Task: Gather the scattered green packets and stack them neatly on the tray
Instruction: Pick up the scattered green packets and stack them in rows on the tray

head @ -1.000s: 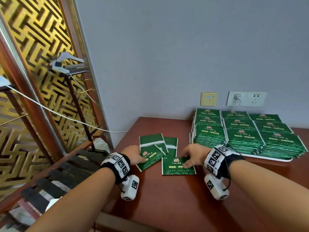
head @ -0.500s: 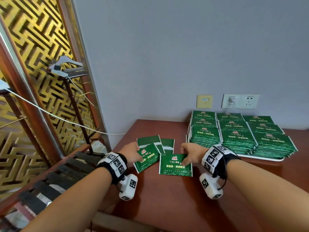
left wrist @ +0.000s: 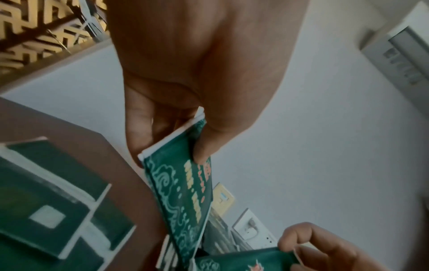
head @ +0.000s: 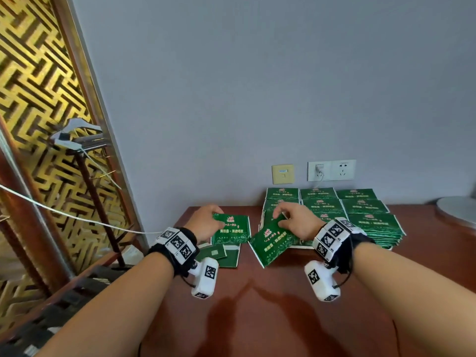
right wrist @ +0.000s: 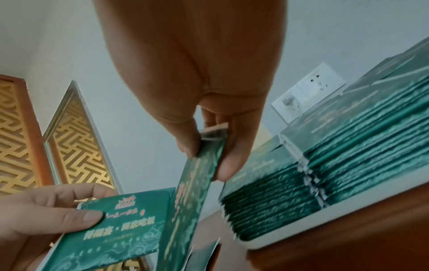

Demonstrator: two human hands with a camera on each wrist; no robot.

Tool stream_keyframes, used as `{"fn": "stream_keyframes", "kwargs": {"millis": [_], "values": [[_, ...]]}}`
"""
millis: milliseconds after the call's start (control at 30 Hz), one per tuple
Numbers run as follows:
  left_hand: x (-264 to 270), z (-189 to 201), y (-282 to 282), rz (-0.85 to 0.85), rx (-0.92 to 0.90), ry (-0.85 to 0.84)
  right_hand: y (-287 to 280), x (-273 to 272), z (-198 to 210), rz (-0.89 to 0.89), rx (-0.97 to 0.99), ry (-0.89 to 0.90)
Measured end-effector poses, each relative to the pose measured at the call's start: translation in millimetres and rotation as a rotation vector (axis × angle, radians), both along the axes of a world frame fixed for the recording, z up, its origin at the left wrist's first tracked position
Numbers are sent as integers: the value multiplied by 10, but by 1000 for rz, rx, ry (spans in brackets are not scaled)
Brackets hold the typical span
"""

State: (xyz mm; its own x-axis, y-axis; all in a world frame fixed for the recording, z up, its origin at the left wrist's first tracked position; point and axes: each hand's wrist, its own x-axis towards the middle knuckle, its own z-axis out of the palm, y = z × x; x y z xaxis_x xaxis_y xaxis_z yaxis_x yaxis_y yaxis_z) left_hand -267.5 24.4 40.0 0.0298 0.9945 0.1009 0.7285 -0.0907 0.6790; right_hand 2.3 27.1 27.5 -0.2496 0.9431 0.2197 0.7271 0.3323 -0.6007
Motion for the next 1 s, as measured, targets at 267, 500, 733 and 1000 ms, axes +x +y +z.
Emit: {"fn": "stream_keyframes", "kwargs": {"millis": [267, 500, 733, 1000], "values": [[1092, 281, 341, -101, 23, -250, 55, 1008, 281, -201, -63, 270], [1937, 344, 752, -123, 58, -292, 265, 1956, 406, -351, -27, 433], [2412, 182, 1237, -107, -18, -443, 643, 2612, 189, -471, -4, 499], [2190, 65, 1833, 12, -97, -555, 1218, 2824, 49, -564, -52, 527]]}}
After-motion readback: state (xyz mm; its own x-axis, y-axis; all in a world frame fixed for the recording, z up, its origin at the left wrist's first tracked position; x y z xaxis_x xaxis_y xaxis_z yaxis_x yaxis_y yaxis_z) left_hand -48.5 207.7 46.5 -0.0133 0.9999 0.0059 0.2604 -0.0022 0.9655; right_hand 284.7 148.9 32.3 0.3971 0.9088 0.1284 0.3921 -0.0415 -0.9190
